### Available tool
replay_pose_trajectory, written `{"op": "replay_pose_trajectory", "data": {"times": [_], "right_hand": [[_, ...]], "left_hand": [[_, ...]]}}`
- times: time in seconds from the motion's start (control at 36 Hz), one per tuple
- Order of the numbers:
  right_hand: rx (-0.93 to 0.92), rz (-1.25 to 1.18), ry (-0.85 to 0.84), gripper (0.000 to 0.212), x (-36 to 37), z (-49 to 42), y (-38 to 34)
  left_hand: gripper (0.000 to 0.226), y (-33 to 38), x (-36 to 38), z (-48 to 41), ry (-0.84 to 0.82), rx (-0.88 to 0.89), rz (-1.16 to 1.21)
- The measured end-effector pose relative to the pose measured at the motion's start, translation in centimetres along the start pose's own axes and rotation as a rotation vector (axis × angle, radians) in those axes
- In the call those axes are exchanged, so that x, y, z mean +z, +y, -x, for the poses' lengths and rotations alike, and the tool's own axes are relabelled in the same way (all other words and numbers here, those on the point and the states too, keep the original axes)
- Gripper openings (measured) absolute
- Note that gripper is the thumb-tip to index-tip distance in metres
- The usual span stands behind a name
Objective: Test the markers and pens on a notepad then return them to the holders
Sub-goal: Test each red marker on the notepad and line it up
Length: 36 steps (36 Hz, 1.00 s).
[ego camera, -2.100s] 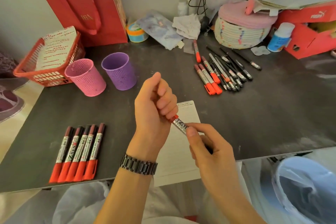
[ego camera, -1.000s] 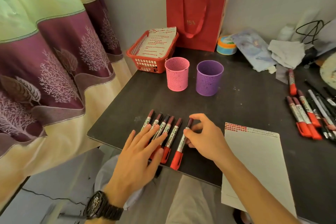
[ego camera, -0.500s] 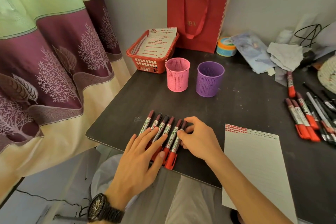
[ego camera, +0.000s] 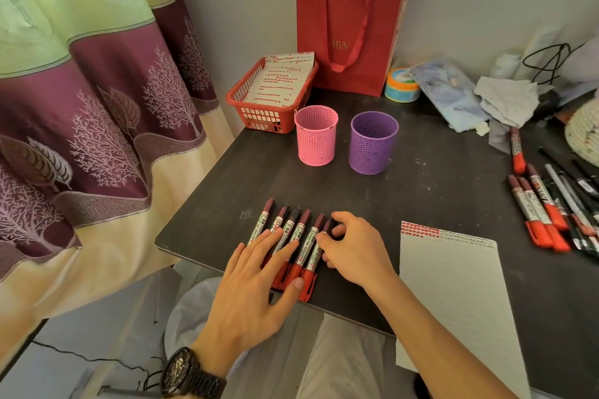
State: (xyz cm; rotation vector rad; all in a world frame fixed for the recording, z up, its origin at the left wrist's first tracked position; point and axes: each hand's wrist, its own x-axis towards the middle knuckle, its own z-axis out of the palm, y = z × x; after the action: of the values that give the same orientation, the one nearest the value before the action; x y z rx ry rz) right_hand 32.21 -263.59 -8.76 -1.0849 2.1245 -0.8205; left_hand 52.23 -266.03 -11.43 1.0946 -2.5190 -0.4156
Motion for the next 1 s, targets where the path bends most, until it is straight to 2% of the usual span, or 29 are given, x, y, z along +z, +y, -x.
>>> {"op": "replay_pose_trajectory", "data": {"times": [0.19, 0.39, 0.56, 0.64, 0.72, 0.78, 0.92, 1.0], "right_hand": [[-0.011, -0.015, 0.002, 0.057, -0.1, 0.0, 0.1], [-0.02, -0.041, -0.021, 0.065, -0.9, 0.3, 0.4], [-0.095, -0.095, 0.067, 0.049, -5.1, 3.1, 3.0], [-0.146, -0.083, 0.204, 0.037, -8.4, 5.5, 6.0], [-0.12, -0.025, 0.326, 0.032, -11.8, 7.5, 9.7], [-0.073, 0.086, 0.38, 0.036, -13.9, 8.4, 12.4], [0.103, 0.416, 0.388, 0.061, -17.0, 10.2, 18.6], [0.116, 0.475, 0.375, 0.064, -16.8, 10.8, 20.1]], "left_hand": [[0.056, 0.0, 0.2, 0.0, -0.001, -0.026, 0.005], [0.055, 0.2, -0.4, -0.2, -0.017, -0.029, -0.011], [0.056, 1.9, -1.4, -2.3, -0.018, -0.014, -0.049], [0.059, 3.8, -1.3, -4.2, -0.015, 0.042, -0.034], [0.057, 6.2, -0.5, -6.5, -0.042, 0.134, -0.007], [0.051, 8.3, 0.5, -8.5, -0.081, 0.214, -0.002], [0.05, 14.7, 4.8, -13.7, -0.264, 0.383, -0.047], [0.048, 19.1, 7.3, -16.1, -0.309, 0.494, -0.068]]}}
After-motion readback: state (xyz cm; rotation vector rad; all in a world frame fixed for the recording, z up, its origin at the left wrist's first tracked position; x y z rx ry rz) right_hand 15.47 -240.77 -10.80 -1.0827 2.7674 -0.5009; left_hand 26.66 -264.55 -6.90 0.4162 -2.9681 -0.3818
